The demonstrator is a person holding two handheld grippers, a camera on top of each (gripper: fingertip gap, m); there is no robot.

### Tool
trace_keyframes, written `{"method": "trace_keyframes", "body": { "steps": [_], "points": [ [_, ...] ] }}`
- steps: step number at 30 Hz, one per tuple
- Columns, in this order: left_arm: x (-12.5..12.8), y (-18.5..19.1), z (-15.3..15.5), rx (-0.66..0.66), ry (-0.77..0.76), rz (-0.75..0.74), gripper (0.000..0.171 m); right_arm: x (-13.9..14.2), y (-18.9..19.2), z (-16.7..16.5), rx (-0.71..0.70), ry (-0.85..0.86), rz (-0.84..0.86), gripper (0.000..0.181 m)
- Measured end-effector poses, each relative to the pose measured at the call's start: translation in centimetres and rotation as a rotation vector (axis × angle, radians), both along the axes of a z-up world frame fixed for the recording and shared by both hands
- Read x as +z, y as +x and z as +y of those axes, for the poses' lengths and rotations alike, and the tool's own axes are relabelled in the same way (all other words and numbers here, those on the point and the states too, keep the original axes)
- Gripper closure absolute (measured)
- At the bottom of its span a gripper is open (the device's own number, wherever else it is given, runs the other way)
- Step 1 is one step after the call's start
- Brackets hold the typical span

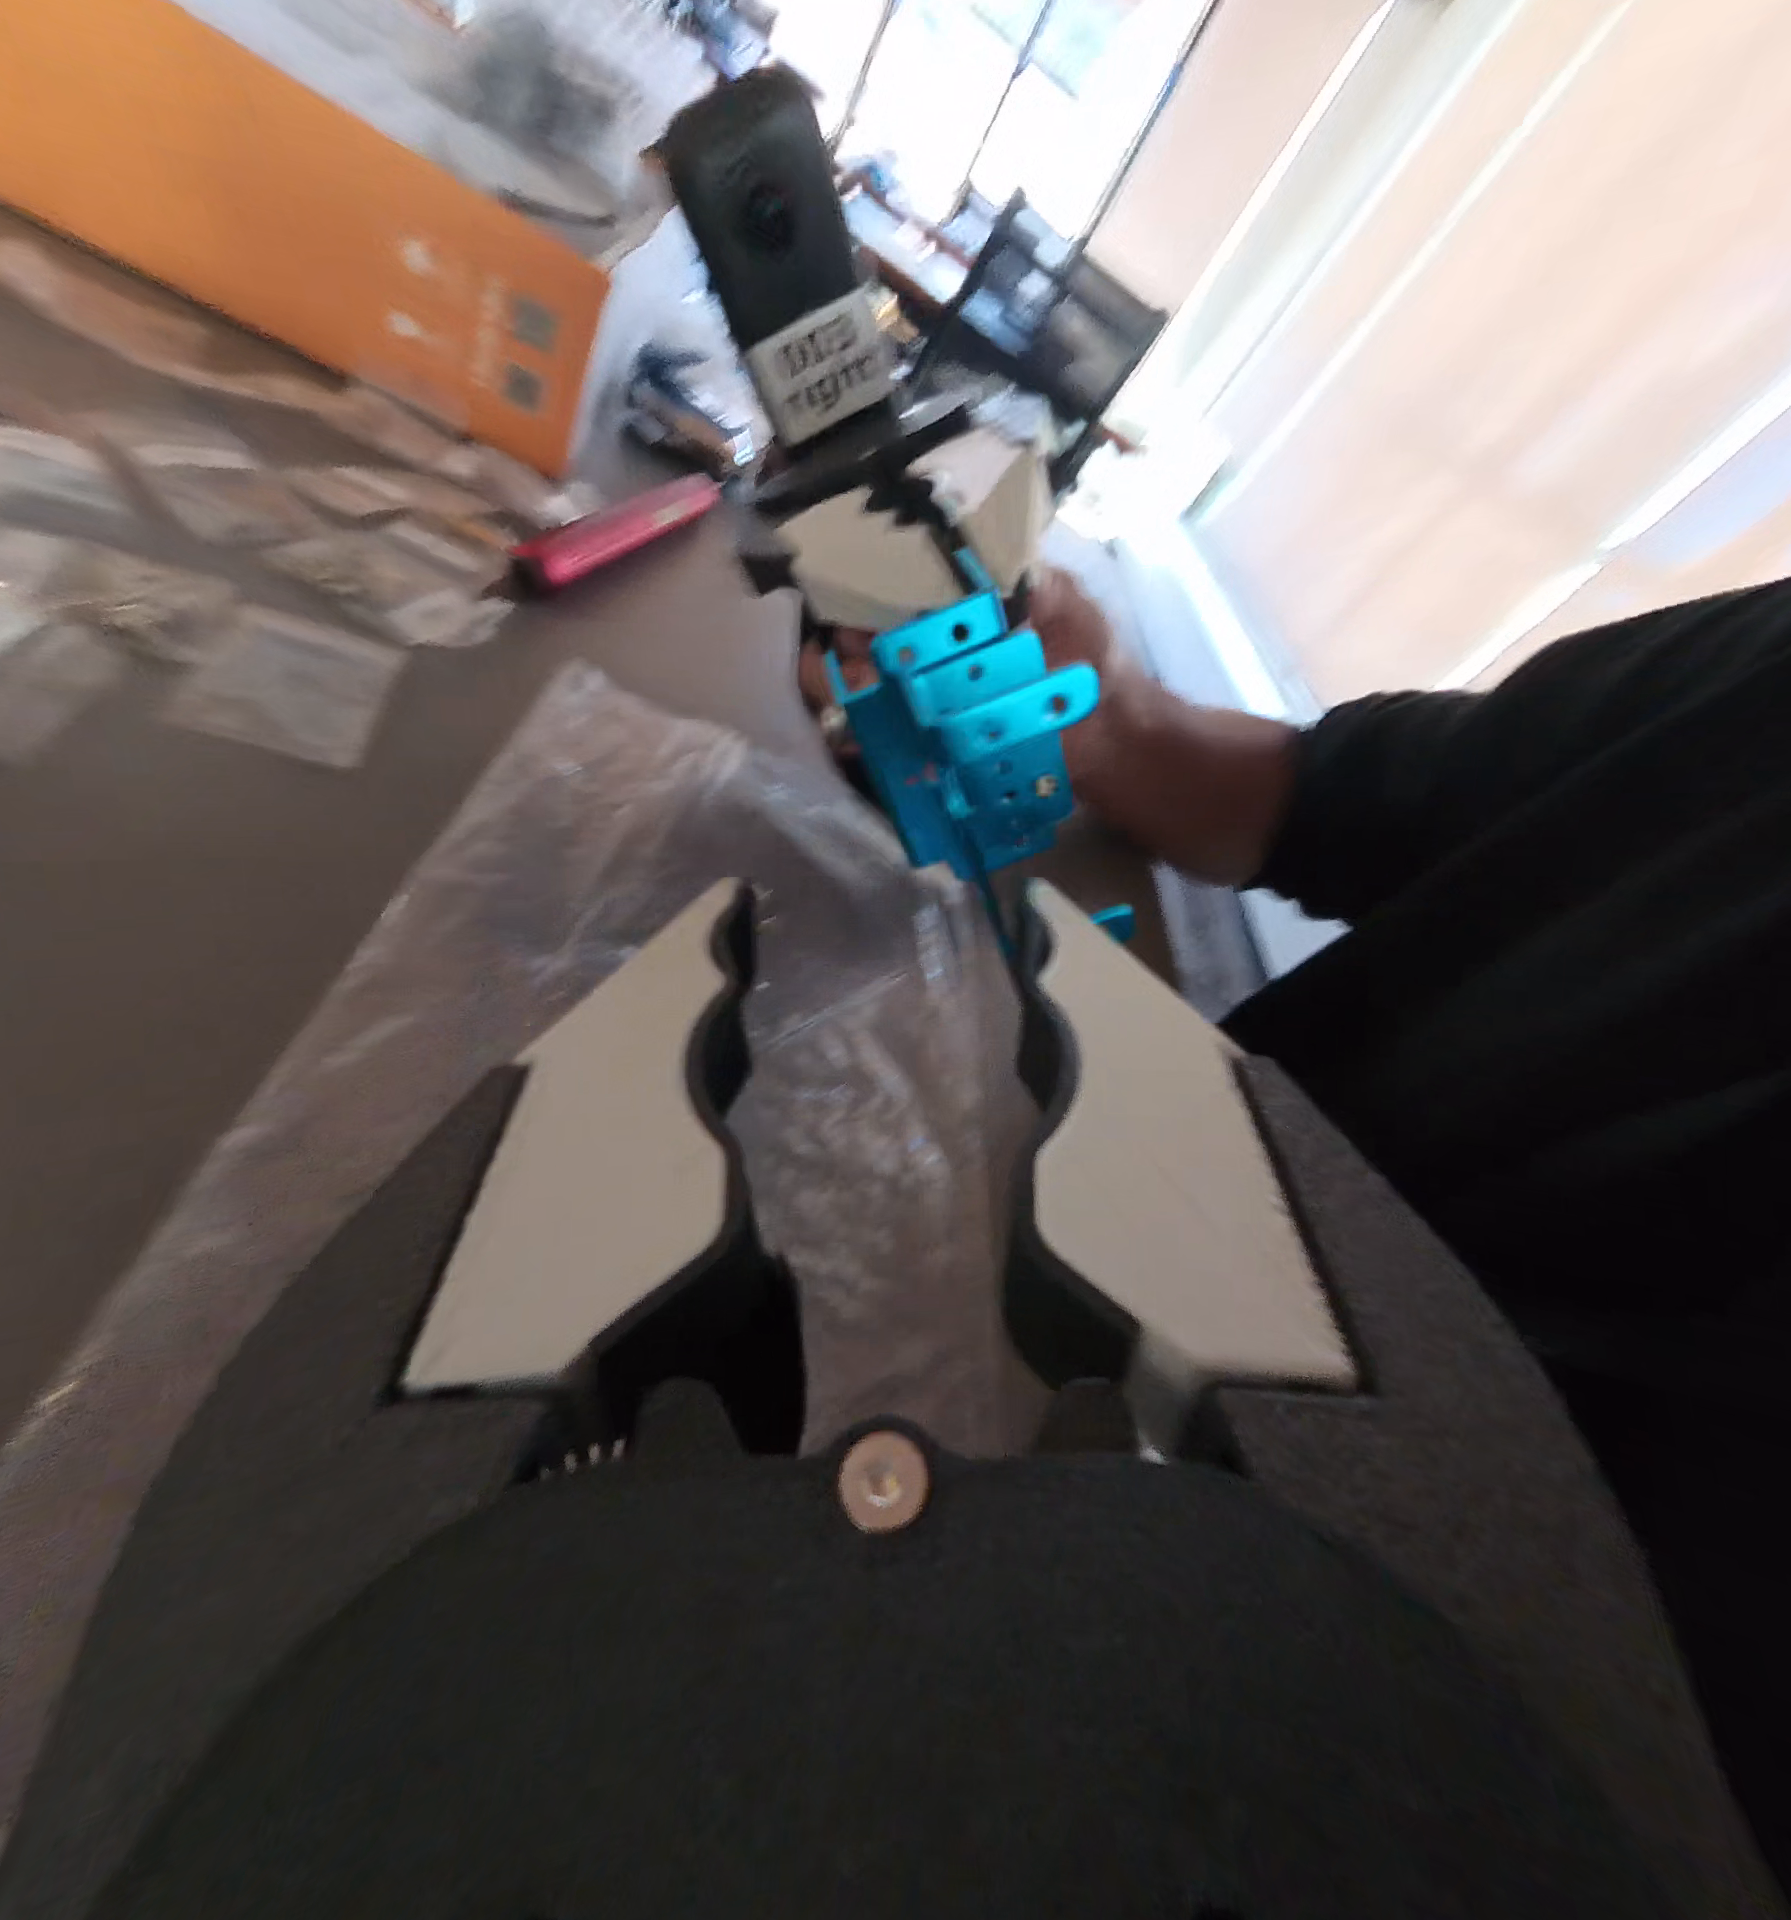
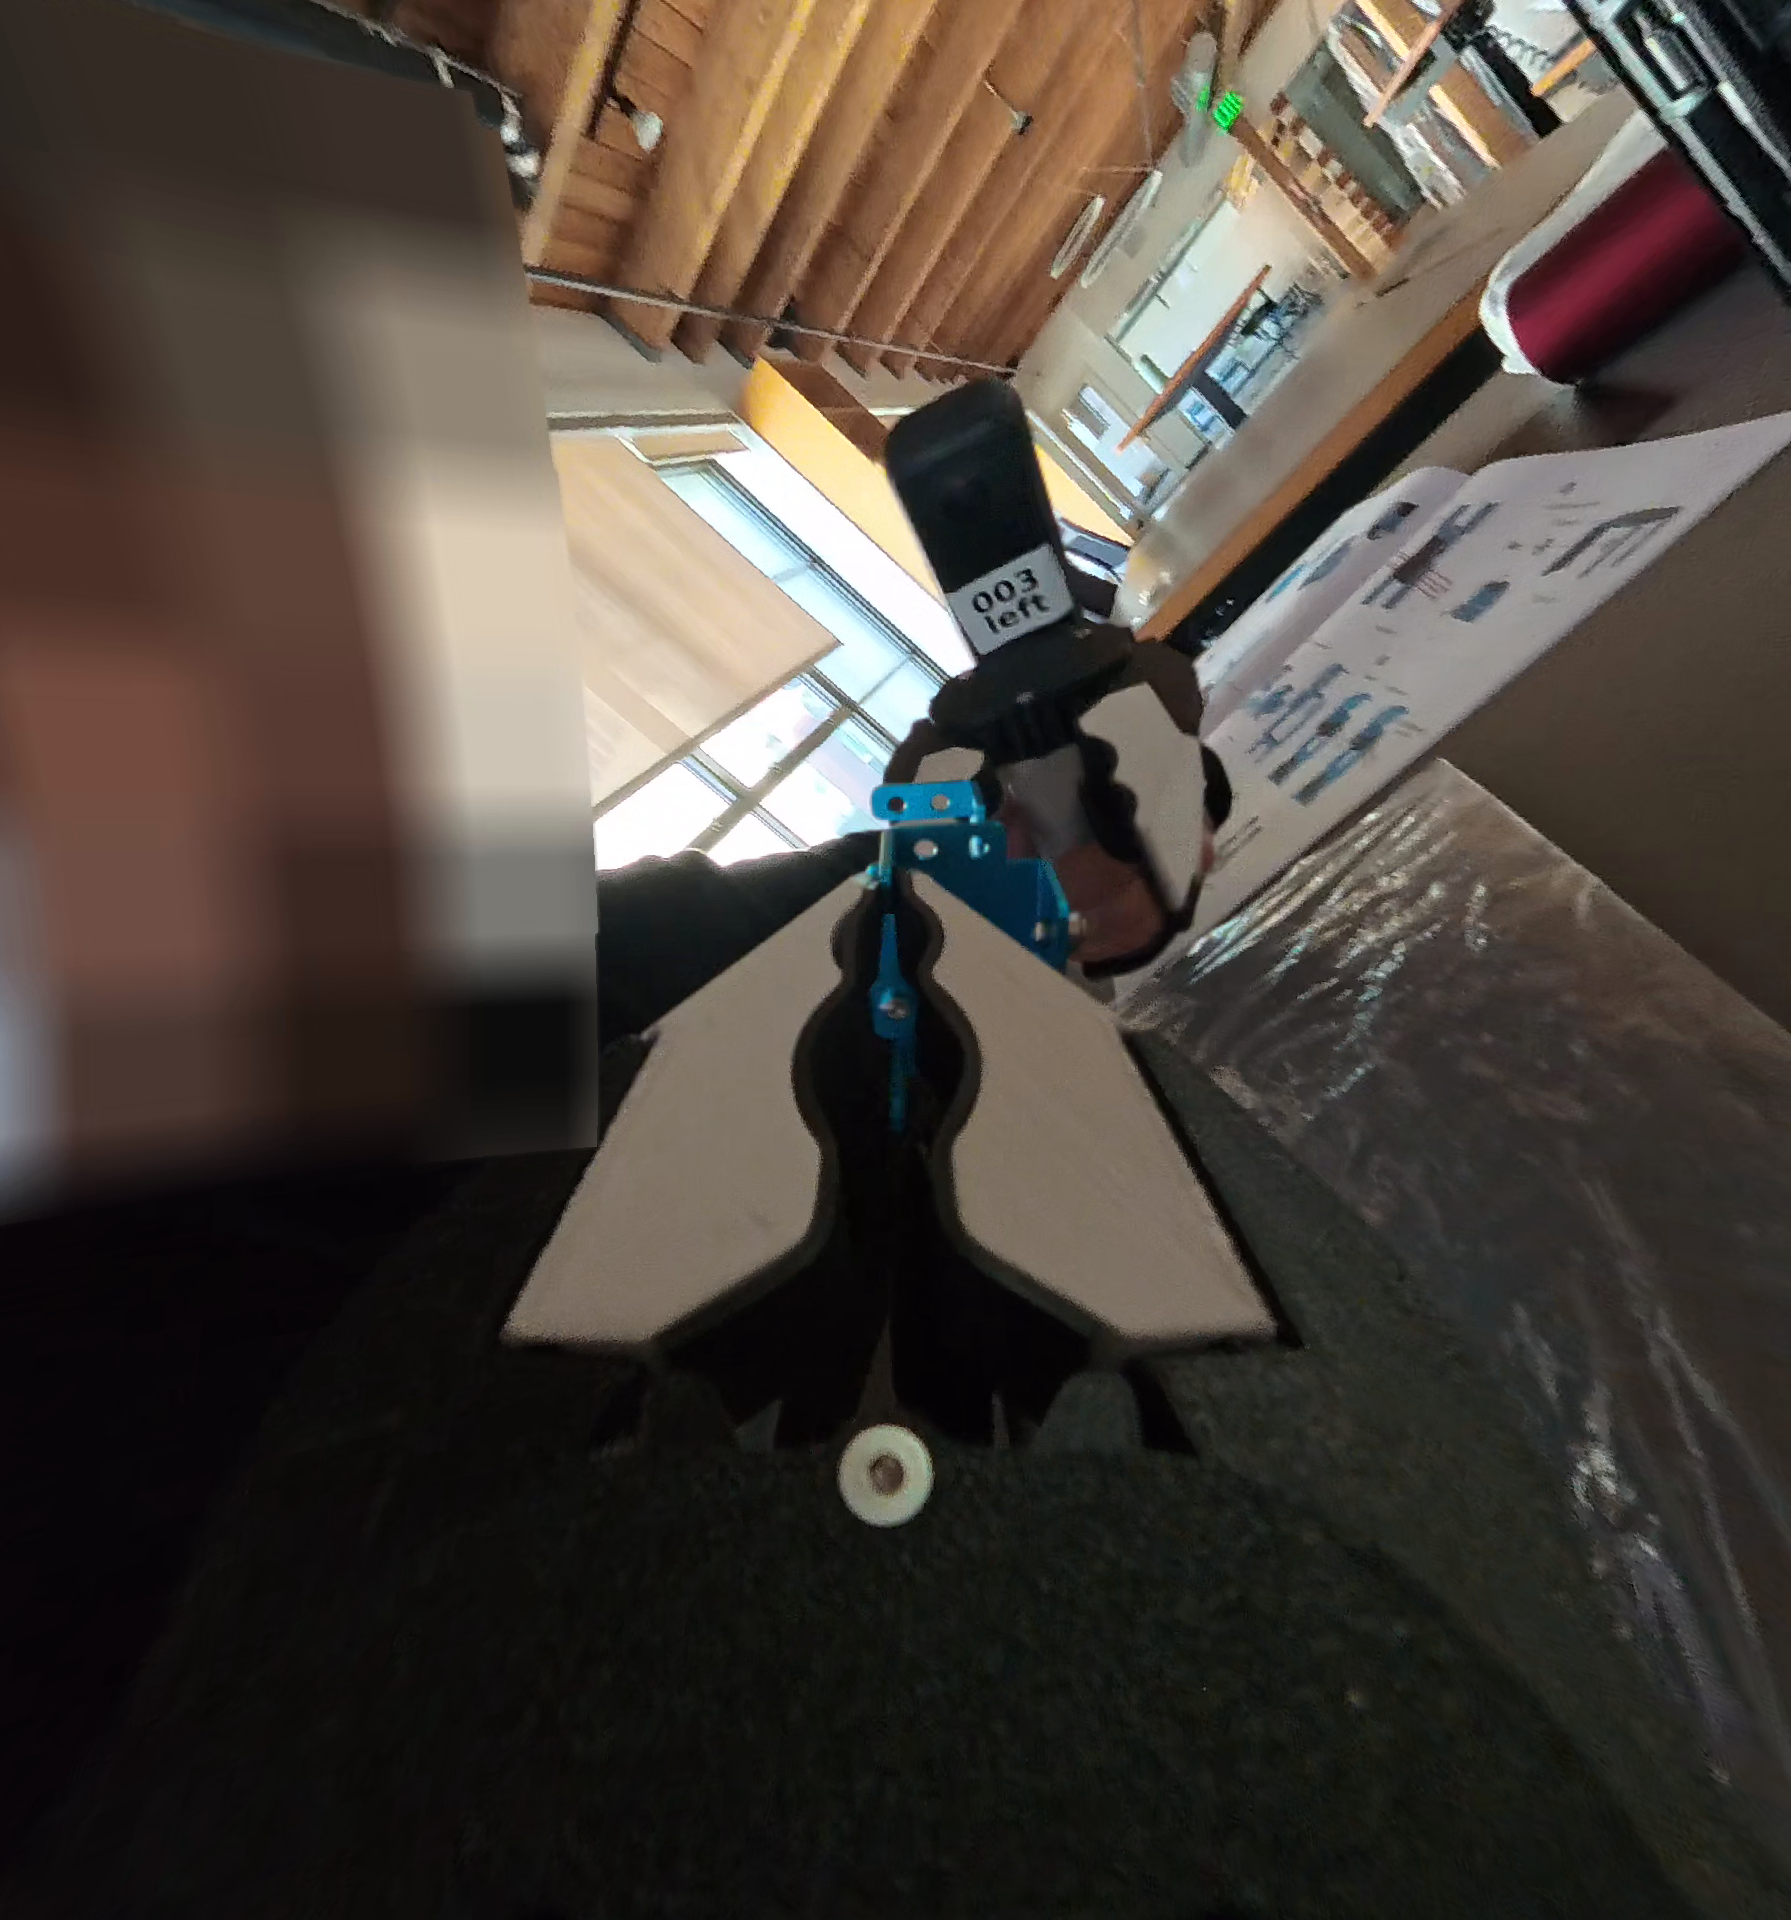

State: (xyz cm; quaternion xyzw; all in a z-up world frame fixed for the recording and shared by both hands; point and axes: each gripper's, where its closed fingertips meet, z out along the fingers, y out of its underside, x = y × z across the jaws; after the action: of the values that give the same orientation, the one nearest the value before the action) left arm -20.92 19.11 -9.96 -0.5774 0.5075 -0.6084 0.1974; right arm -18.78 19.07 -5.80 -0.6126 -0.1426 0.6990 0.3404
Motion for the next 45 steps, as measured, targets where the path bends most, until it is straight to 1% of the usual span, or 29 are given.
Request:
{"method": "trace_keyframes", "body": {
  "steps": [3, 5, 8, 11, 13, 15, 16, 18, 23, 28, 32, 35, 37, 39, 41, 43, 45],
  "points": [
    [1.0, -0.1, -1.1, -0.038, 0.004, -0.066, 0.165, 0.1, -0.3, 0.1, -0.004, 0.004, 0.024, 0.18],
    [0.7, -0.1, -0.6, 0.001, 0.063, -0.033, 0.167, -0.3, -0.1, 0.3, -0.013, 0.007, 0.001, 0.18],
    [-0.2, -0.6, 0.1, 0.012, 0.139, 0.046, 0.169, -1.4, -0.6, 0.0, 0.006, 0.048, -0.088, 0.18],
    [-1.0, -1.5, 1.3, 0.016, 0.242, 0.171, 0.17, -3.2, -1.2, -0.2, 0.011, 0.105, -0.26, 0.179],
    [-1.7, -2.4, 1.7, -0.019, 0.306, 0.292, 0.17, -3.8, -1.5, -0.1, 0.002, 0.137, -0.337, 0.168],
    [-2.3, -3.4, 2.4, -0.038, 0.412, 0.423, 0.17, -4.2, -1.7, 0.0, -0.012, 0.158, -0.402, 0.159],
    [-2.6, -4.0, 2.7, -0.052, 0.463, 0.504, 0.17, -4.7, -1.6, 0.0, -0.023, 0.171, -0.45, 0.159],
    [-2.4, -4.6, 3.2, -0.061, 0.534, 0.621, 0.17, -5.2, -1.3, 0.2, -0.055, 0.208, -0.534, 0.158],
    [-2.7, -5.6, 2.8, -0.171, 0.595, 0.912, 0.17, -5.5, -1.5, -0.2, -0.085, 0.285, -0.644, 0.158],
    [-4.3, -5.0, 2.1, -0.237, 0.643, 1.065, 0.17, -6.5, -1.5, -0.7, -0.099, 0.368, -0.759, 0.162],
    [-5.5, -4.5, 1.4, -0.248, 0.639, 1.098, 0.17, -7.5, -1.6, -1.1, -0.074, 0.37, -0.791, 0.162],
    [-5.8, -4.5, 1.0, -0.236, 0.629, 1.096, 0.168, -8.0, -1.7, -1.2, -0.055, 0.349, -0.792, 0.162],
    [-5.7, -4.6, 0.7, -0.242, 0.625, 1.082, 0.158, -7.9, -1.8, -1.4, -0.05, 0.352, -0.789, 0.162],
    [-5.4, -4.7, 1.0, -0.216, 0.644, 1.067, 0.144, -7.7, -1.9, -1.5, -0.056, 0.369, -0.801, 0.162],
    [-4.8, -4.8, 1.1, -0.207, 0.645, 1.018, 0.142, -7.5, -1.8, -1.5, -0.063, 0.391, -0.821, 0.162],
    [-4.1, -5.0, 0.9, -0.206, 0.634, 0.934, 0.141, -7.4, -1.7, -1.4, -0.075, 0.408, -0.842, 0.161],
    [-3.6, -5.3, 0.6, -0.201, 0.633, 0.822, 0.126, -7.5, -1.8, -1.5, -0.07, 0.416, -0.855, 0.157]
  ]
}}
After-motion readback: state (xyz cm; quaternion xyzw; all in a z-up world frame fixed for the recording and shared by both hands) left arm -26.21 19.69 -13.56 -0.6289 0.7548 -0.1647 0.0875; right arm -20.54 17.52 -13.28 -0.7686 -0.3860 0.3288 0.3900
